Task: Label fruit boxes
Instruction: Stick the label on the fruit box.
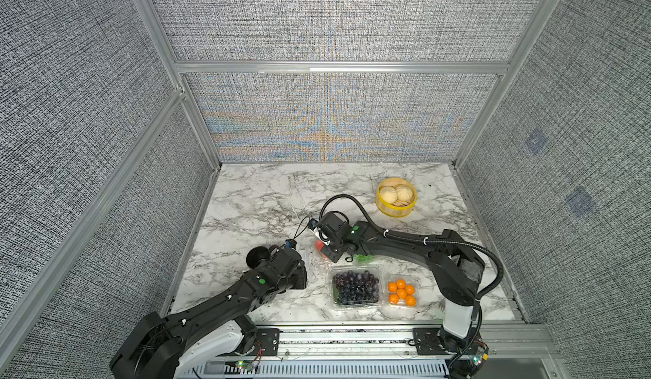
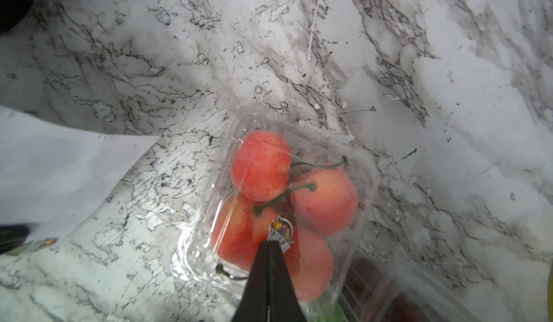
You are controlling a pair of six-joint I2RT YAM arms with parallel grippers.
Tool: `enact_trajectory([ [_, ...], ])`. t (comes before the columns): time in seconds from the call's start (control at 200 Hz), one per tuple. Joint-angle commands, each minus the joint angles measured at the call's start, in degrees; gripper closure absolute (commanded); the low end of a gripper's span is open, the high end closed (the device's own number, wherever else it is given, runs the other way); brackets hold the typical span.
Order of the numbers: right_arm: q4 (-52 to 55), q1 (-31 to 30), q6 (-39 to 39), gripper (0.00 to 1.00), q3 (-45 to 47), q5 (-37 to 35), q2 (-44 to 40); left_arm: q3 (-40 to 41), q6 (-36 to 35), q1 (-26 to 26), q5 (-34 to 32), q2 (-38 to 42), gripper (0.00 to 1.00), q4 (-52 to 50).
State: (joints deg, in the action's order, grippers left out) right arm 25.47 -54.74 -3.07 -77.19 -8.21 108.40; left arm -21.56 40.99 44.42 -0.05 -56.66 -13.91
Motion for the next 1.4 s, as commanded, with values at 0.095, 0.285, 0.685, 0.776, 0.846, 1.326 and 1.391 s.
enact_trajectory([
  [0.095,2.3,0.0,0.3,1.00,-0.9,4.2,1.0,0.2,0.1,-0.1,-1.8,0.5,0.77,-1.4],
  [0.285,3.9,0.7,0.7,1.00,-2.9,3.3,3.5,0.5,0.1,-0.1,-3.2,0.9,0.74,-1.7],
  [0.685,0.9,2.3,1.7,0.93,-2.7,9.4,2.3,0.8,-0.7,-0.1,-2.6,4.8,0.61,-2.3],
  [0.776,0.6,2.6,1.9,0.91,-2.6,9.0,1.8,1.2,-0.8,-0.1,-2.7,5.7,0.52,-2.2],
  [0.846,-0.5,2.8,2.1,0.90,-1.7,9.5,1.2,1.5,-0.8,-0.1,-2.8,6.4,0.51,-2.1],
  [1.326,-0.5,3.2,2.3,1.00,-1.6,6.5,3.1,2.0,-1.0,-0.1,-2.0,8.3,0.44,-1.9],
  [1.391,-0.1,3.4,2.3,1.00,-1.7,4.5,3.9,2.1,-1.0,-0.1,-1.8,8.4,0.44,-1.9],
])
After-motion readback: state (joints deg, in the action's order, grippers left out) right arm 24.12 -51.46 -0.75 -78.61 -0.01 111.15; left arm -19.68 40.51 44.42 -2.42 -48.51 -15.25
